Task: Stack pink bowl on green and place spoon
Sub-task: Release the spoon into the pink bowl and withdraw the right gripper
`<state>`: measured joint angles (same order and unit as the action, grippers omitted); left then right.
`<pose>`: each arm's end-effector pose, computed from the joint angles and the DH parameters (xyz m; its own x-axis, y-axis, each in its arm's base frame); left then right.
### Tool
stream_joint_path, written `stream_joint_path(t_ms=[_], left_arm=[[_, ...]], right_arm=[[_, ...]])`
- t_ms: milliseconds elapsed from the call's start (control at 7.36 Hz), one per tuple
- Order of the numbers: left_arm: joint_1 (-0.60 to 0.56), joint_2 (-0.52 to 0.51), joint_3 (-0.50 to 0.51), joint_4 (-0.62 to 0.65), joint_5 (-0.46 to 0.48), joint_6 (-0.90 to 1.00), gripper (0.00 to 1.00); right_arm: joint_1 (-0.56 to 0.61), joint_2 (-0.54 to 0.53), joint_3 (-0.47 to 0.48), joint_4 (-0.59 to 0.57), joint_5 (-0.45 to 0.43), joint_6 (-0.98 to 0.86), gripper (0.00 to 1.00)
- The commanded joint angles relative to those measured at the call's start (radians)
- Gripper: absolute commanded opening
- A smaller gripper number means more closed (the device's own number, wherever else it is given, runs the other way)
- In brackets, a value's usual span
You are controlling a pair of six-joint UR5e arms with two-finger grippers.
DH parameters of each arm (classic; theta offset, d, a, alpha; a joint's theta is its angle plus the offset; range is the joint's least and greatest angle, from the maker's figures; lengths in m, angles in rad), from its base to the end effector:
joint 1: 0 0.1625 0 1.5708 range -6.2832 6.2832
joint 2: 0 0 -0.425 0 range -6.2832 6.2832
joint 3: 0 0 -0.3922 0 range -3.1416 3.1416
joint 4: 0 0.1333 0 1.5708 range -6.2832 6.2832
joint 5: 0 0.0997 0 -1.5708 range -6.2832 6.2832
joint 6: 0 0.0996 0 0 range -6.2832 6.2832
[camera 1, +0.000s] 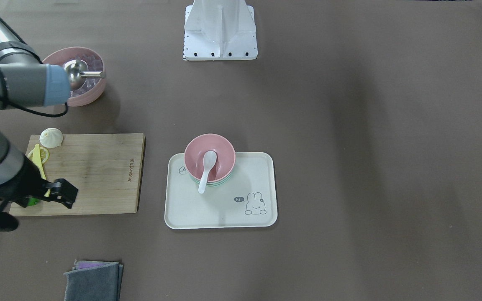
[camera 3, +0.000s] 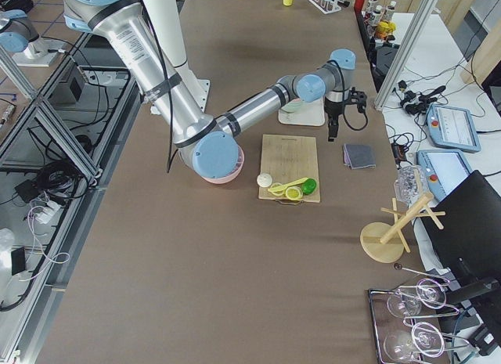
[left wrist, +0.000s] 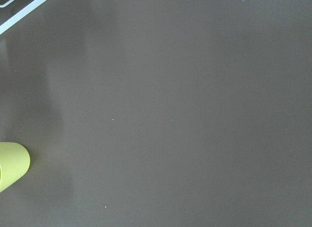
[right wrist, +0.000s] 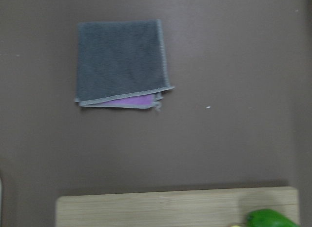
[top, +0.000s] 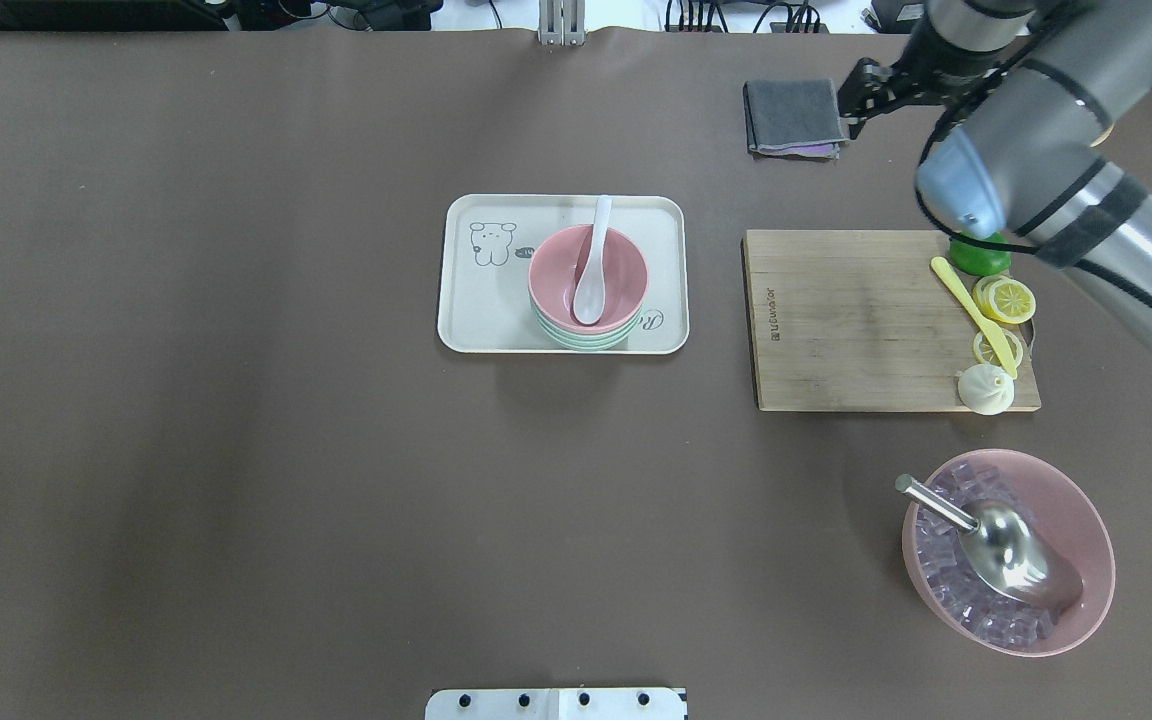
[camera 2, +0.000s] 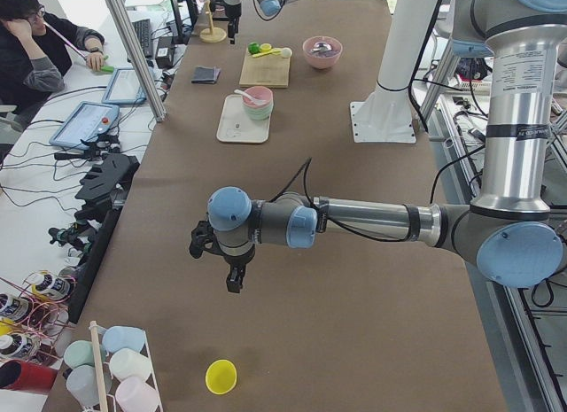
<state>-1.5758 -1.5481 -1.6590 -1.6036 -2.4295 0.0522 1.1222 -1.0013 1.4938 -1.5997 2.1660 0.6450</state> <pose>-0.0603 -0.4870 0.6167 0.6532 0.1229 -0.7472 -0.0291 0.9901 0.1373 -0.2341 -0.6651 0.3642 0.7425 0.0170 0.6696 -0.0732 0.9958 0.0558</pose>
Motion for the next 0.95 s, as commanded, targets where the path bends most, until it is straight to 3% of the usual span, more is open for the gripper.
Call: stream_joint_path(t_ms=[0,407,543,815], left_arm=[[-0.032,0.003,-0.015,0.005,-0.022,0.008,0.98],[-0.027,0.022,-0.005,0.004,0.007,0.009,0.98],[-0.023,0.020,-0.005,0.004,0.035,0.009,0.98],[-0.024,0.023,-0.010,0.007,0.049,0.009,0.98]], right_arm=[[0.175,-0.152,0.006,-0.005,0.083,-0.305,1.00],[0.335,-0.378,0.014,0.000,0.091,-0.560,1.00],[0.368,-0.443,0.043,0.001,0.089,-0.570,1.00],[0.392,-0.619,0.197,0.003,0.087,-0.568,1.00]])
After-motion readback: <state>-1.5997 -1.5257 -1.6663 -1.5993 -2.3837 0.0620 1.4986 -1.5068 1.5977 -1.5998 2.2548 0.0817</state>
